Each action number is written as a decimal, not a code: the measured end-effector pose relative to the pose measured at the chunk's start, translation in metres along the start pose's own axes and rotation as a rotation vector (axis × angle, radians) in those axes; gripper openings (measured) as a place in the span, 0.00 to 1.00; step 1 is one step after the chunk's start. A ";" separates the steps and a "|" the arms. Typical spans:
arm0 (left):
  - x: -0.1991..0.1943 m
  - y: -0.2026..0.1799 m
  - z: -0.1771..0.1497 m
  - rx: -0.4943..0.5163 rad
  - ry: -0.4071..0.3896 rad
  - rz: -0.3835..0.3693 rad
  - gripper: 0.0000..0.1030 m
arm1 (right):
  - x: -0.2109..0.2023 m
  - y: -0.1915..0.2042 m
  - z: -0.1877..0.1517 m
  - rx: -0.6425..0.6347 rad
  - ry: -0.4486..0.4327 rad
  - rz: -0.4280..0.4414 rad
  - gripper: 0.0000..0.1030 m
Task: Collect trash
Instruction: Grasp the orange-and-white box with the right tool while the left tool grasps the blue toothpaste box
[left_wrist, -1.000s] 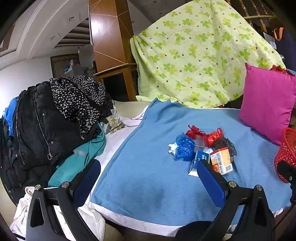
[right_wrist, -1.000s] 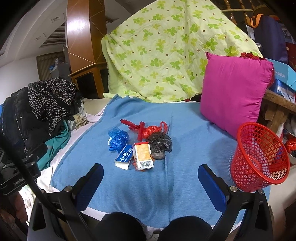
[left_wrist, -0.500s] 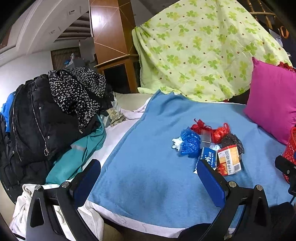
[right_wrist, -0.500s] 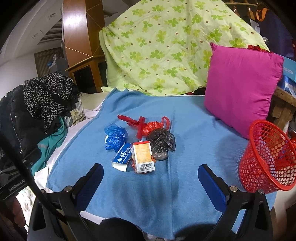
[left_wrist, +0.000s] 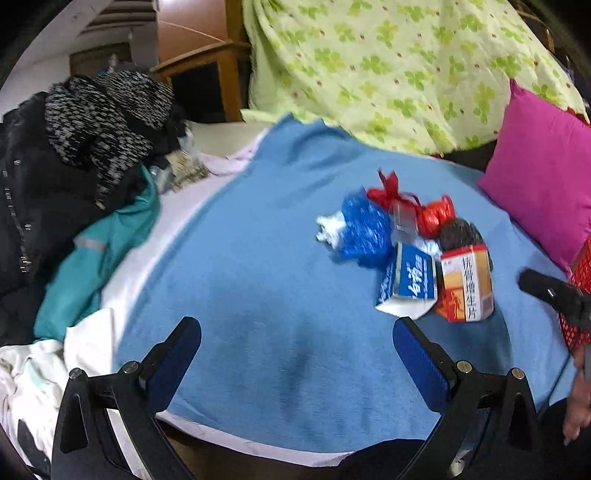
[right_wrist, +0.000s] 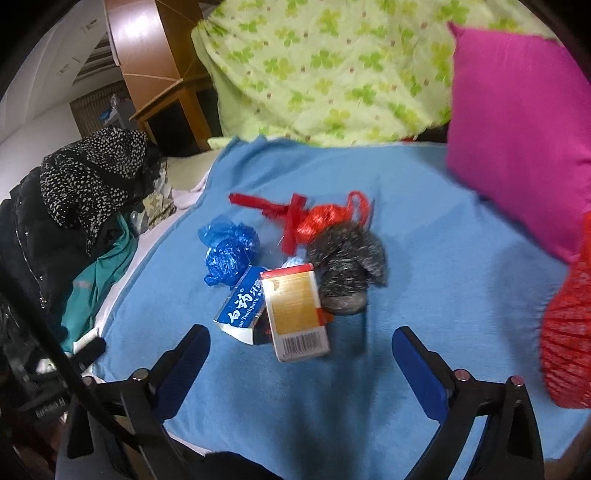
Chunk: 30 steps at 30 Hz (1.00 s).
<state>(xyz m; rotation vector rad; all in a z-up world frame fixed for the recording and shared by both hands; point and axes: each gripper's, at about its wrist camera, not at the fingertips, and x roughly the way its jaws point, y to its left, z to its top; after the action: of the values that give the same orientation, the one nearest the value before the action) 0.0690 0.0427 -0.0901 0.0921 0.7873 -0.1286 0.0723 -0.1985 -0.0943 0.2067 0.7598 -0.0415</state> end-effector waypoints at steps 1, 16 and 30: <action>0.005 -0.002 -0.001 0.012 0.011 -0.002 1.00 | 0.009 0.000 0.002 0.002 0.017 0.012 0.92; 0.040 -0.037 0.006 0.108 0.056 -0.133 1.00 | 0.085 -0.018 -0.003 0.073 0.217 0.078 0.52; 0.106 -0.095 0.030 0.135 0.129 -0.160 1.00 | -0.005 -0.071 0.012 0.154 -0.111 0.117 0.52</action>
<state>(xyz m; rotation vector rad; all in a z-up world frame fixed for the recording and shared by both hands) 0.1503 -0.0638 -0.1476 0.1666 0.9142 -0.3297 0.0687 -0.2703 -0.0943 0.3916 0.6327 -0.0005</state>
